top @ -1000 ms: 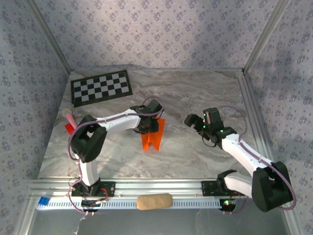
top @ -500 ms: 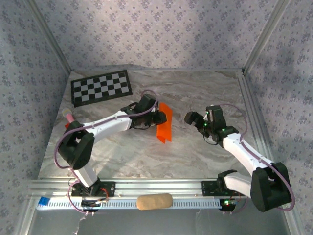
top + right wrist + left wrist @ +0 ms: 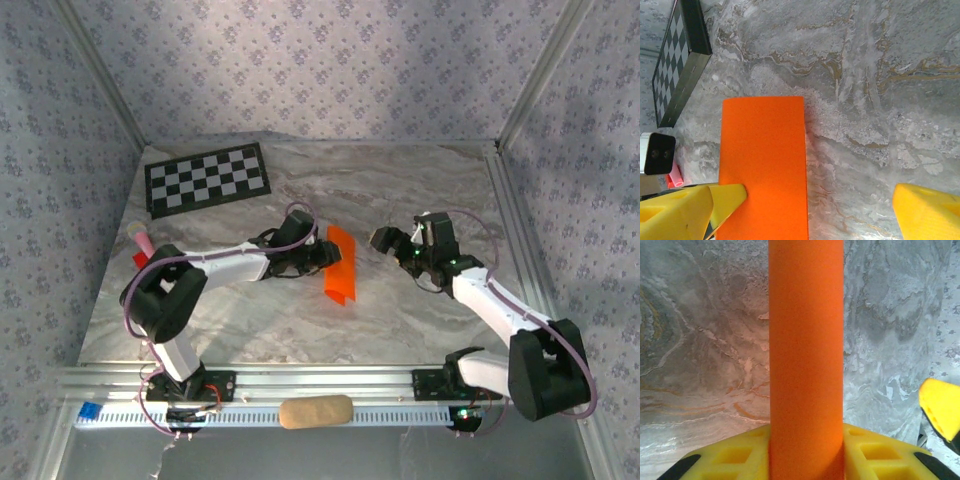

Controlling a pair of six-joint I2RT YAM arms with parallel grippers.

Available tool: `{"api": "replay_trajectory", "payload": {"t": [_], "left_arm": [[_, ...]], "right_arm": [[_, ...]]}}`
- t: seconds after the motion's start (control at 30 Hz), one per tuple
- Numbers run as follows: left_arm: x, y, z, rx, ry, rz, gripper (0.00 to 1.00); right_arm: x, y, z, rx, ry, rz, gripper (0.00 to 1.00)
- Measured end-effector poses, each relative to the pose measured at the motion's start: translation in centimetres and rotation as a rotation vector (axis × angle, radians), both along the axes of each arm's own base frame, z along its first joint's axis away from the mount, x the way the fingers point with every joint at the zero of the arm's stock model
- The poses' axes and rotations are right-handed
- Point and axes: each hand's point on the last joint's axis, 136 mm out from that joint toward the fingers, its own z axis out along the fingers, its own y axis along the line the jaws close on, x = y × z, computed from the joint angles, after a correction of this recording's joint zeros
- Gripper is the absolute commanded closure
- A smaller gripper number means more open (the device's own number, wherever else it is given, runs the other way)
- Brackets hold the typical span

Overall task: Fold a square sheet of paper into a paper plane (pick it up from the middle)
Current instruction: First fold the square sheet of paper in half at the center of the table.

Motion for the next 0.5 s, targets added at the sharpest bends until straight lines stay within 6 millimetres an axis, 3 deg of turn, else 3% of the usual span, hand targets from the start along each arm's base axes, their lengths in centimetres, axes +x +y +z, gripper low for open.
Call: {"api": "replay_trajectory", "payload": {"t": [0.5], "left_arm": [[-0.5, 2.1, -2.6, 0.051, 0.029, 0.032, 0.6]], "right_arm": [[-0.7, 2.8, -1.8, -0.007, 0.048, 0.09, 0.11]]}}
